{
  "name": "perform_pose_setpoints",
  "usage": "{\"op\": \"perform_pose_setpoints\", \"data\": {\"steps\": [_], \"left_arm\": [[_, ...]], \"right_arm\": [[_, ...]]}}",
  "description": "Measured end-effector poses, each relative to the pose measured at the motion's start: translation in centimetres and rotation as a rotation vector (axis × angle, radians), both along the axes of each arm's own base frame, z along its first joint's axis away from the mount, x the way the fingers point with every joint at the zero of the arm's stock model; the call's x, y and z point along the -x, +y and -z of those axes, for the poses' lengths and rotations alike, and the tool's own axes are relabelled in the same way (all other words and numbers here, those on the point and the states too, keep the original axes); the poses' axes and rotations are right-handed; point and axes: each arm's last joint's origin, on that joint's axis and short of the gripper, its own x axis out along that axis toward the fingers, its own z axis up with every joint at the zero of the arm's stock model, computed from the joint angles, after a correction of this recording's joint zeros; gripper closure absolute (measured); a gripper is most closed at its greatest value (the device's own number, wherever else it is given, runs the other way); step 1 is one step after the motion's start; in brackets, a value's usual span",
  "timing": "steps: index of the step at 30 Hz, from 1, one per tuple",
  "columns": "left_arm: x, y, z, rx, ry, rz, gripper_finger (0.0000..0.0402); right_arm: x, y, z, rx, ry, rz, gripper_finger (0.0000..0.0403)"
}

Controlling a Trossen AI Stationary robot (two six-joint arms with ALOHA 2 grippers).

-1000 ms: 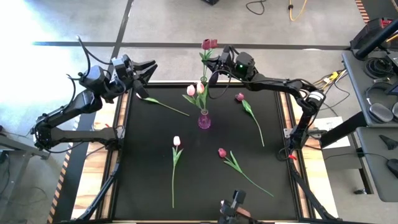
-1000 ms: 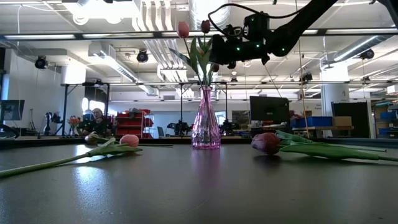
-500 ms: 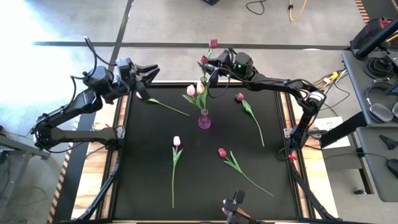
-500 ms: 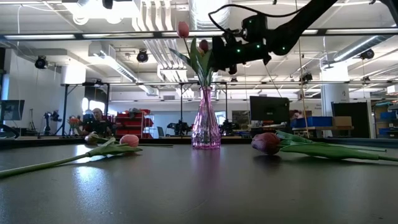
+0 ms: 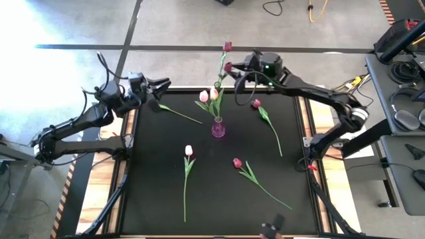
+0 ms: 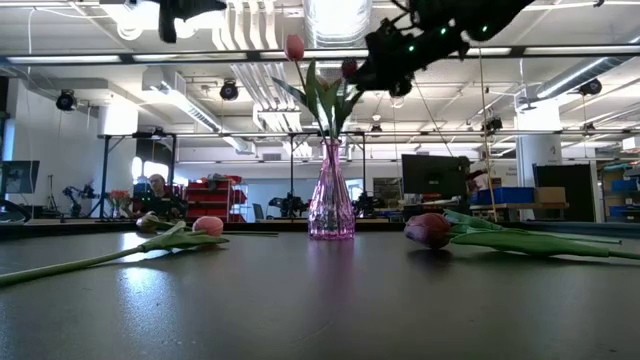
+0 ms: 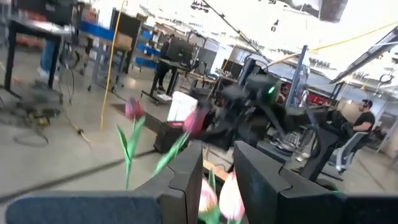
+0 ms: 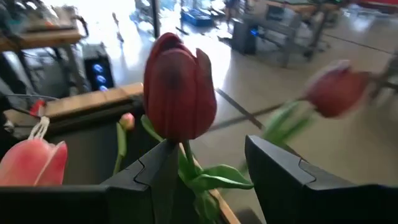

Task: Sort flowers into vase by color
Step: Put the bottom left red tulip into the green vase

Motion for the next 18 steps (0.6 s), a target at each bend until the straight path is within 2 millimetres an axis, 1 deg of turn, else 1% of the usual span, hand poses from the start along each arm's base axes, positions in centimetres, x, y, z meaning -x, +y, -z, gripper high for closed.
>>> {"op": "perform_pose_setpoints", "data": {"steps": [5, 8, 10, 12, 14, 18], "left_arm": [[0.1, 0.0, 3.1, 0.169, -0.019, 0.016, 0.0324], [-0.2, 0.1, 4.3, 0.26, -0.022, 0.018, 0.0326], [-0.4, 0.2, 4.9, 0.285, -0.003, 0.016, 0.0332], [-0.6, 0.3, 5.1, 0.291, 0.006, 0.015, 0.0346], [-0.6, 0.3, 5.1, 0.288, 0.005, 0.015, 0.0363], [-0.5, 0.3, 4.9, 0.277, 0.006, 0.014, 0.0396]], "right_arm": [[2.8, 2.1, -3.2, 0.04, -0.012, 0.072, 0.0235], [4.2, 3.1, -4.8, 0.065, -0.049, 0.104, 0.0237], [4.6, 3.3, -5.4, 0.081, -0.071, 0.12, 0.0237], [4.7, 3.4, -5.6, 0.086, -0.077, 0.125, 0.0237], [4.3, 3.1, -5.3, 0.086, -0.082, 0.124, 0.0243], [2.3, 1.6, -3.5, 0.073, -0.076, 0.12, 0.0269]]}}
